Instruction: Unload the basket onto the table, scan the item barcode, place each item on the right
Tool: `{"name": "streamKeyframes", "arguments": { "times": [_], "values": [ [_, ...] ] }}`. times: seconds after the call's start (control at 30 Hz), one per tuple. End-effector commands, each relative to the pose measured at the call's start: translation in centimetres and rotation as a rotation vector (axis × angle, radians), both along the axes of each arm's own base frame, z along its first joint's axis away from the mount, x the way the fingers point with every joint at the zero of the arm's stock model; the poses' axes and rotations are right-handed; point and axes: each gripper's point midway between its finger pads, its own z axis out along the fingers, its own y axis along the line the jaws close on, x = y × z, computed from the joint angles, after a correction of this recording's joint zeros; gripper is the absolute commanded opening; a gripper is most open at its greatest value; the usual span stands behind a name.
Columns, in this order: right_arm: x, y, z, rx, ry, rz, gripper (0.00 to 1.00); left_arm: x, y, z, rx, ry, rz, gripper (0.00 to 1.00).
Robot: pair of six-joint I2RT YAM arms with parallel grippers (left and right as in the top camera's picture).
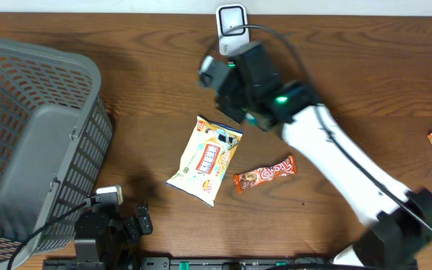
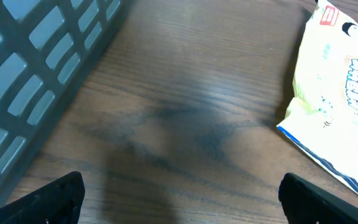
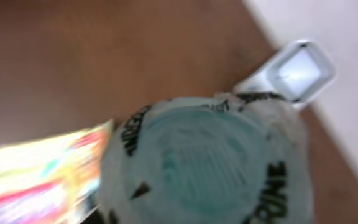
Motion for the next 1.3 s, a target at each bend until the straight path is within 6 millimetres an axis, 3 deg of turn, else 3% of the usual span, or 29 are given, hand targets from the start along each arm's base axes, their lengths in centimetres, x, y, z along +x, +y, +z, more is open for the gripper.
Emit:
{"name": "streamKeyframes", "arguments": {
  "times": [0.0,0.17,0.37,0.6,0.7,0.83,1.0,1.13,1.27],
  "values": [
    [5.8,-3.5,-1.7,-0.230,-0.204,-0.224,0.01,-0.2,0.1,0.1,0.002,0.001,0.004,1.00],
    [10.9,-3.5,-3.4,-0.333,-0.398,-0.331,0.01,-0.2,0.1,0.1,0.002,0.000,0.004,1.00],
    [15.9,-2.2,-2.4,-0.418,-0.614,-0.382,0.01,-0.2,0.1,0.1,0.002,0.000,0.004,1.00],
    [22.3,0.1,-0.3,-0.393,-0.740,-0.413,0.01,-0.2,0.1,0.1,0.002,0.001,0.004,1.00],
    [24.4,1.0,-0.4,-0.435,-0.785,-0.395,0.01,-0.2,0.1,0.1,0.002,0.001,0.004,1.00],
    [26.3,1.2,-2.3,-0.539,-0.815,-0.342,0.01,-0.2,0.1,0.1,0.002,0.000,0.004,1.00],
    [27.1,0.8,-3.7,-0.566,-0.814,-0.305,0.01,-0.2,0.1,0.1,0.002,0.000,0.004,1.00],
    [27.7,-1.1,-2.6,-0.612,-0.843,-0.347,0.01,-0.2,0.1,0.1,0.002,0.000,0.004,1.00],
    [27.4,-1.2,0.0,-0.570,-0.872,-0.386,0.01,-0.2,0.1,0.1,0.002,0.000,0.004,1.00]
  ]
}}
